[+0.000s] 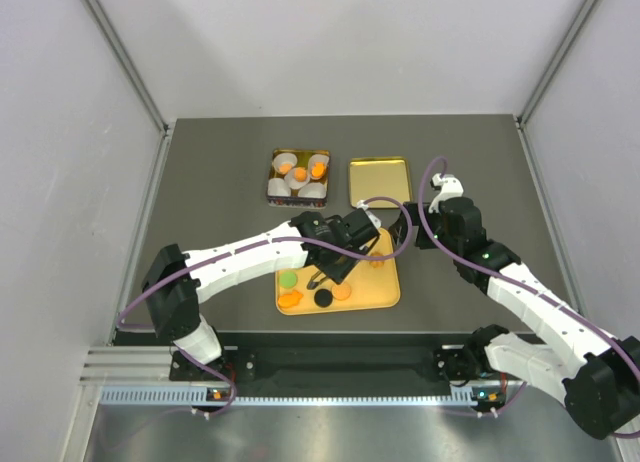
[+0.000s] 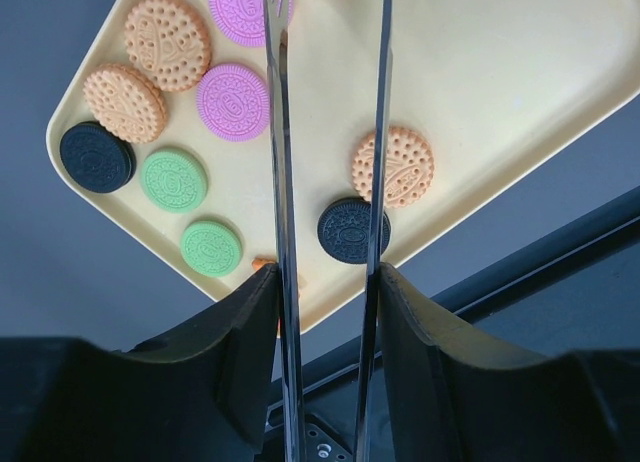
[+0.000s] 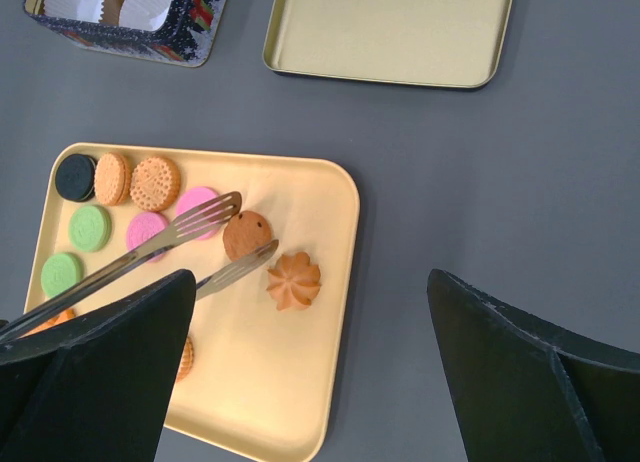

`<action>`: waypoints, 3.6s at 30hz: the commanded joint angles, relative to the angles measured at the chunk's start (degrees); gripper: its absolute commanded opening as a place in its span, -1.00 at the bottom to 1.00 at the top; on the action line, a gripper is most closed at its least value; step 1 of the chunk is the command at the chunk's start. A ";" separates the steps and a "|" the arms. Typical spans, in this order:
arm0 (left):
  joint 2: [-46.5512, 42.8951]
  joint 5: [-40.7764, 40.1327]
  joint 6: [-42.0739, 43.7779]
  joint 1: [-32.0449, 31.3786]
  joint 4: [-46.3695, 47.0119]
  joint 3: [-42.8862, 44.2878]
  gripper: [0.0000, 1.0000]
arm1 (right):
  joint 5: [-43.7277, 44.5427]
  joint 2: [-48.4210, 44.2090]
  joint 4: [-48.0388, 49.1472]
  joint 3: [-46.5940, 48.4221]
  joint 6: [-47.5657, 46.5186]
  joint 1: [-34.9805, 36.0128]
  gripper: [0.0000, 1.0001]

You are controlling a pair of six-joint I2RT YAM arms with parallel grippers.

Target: Pack the cookies

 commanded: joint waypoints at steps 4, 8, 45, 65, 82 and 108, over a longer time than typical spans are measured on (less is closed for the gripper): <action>-2.61 0.18 1.08 0.24 0.34 0.67 -0.10 | 0.57 -1.24 0.94 -0.10 -0.71 -0.62 1.00; -2.79 -0.53 1.43 0.32 -0.01 1.72 -0.12 | 0.48 -1.24 1.03 -0.10 -0.71 -0.53 0.99; -7.18 -4.30 2.05 3.74 -2.91 5.50 -0.17 | 0.39 -0.36 1.20 0.08 -0.79 -0.53 0.99; -4.64 -5.45 4.86 19.83 0.34 12.71 -0.17 | -0.22 0.17 1.47 -0.01 -0.62 -0.53 0.99; -0.15 -4.13 5.30 23.97 5.70 9.55 -0.17 | -0.31 -0.27 1.47 -0.10 -0.62 -0.44 1.00; 1.25 -2.99 5.48 25.28 8.60 7.17 -0.07 | -0.31 -0.62 1.47 -0.19 -0.62 -0.53 0.99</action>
